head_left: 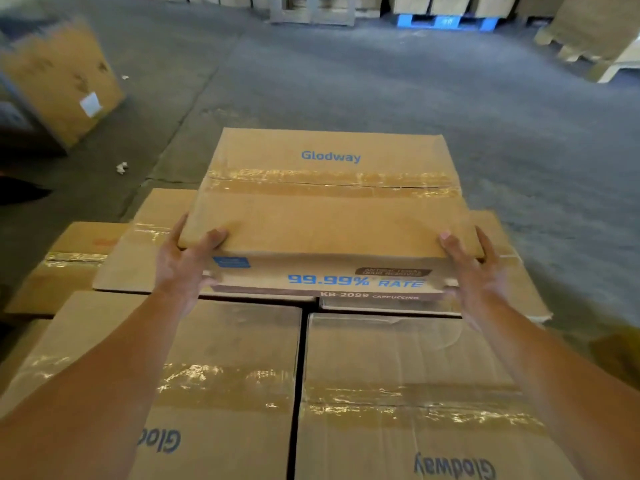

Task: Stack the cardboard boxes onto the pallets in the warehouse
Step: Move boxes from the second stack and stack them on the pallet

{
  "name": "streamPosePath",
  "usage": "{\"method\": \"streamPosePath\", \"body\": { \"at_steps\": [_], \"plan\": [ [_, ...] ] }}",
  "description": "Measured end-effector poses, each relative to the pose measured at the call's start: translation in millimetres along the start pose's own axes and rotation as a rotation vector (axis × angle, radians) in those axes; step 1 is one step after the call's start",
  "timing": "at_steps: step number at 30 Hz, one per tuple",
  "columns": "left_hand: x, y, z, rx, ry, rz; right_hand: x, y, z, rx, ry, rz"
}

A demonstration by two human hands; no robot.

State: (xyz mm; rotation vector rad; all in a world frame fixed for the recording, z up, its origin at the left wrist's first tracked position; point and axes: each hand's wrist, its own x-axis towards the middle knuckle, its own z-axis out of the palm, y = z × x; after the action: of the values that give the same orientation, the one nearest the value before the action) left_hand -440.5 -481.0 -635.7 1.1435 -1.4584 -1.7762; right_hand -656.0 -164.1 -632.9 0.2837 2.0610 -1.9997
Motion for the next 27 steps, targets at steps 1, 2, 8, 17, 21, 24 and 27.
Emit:
{"method": "streamPosePath", "body": {
  "at_steps": [1,2,8,17,21,24,27],
  "plan": [
    [3,-1,1,0.005,0.0,-0.001,2,3,3,0.009,0.005,0.004],
    [5,0,2,0.008,-0.004,-0.006,4,6,4,0.021,0.014,0.009],
    [11,5,7,0.032,-0.005,-0.045,13,16,7,0.009,0.073,-0.027],
    [6,6,7,0.06,0.0,-0.028,18,17,5,0.001,0.033,-0.022],
    [2,-3,4,0.071,0.048,0.013,24,13,12,-0.011,0.036,-0.002],
    [8,0,-1,0.053,0.047,0.013,22,16,13,-0.011,0.034,-0.014],
    [16,3,-7,0.074,-0.002,0.002,16,22,12,-0.055,0.034,-0.023]
  ]
}}
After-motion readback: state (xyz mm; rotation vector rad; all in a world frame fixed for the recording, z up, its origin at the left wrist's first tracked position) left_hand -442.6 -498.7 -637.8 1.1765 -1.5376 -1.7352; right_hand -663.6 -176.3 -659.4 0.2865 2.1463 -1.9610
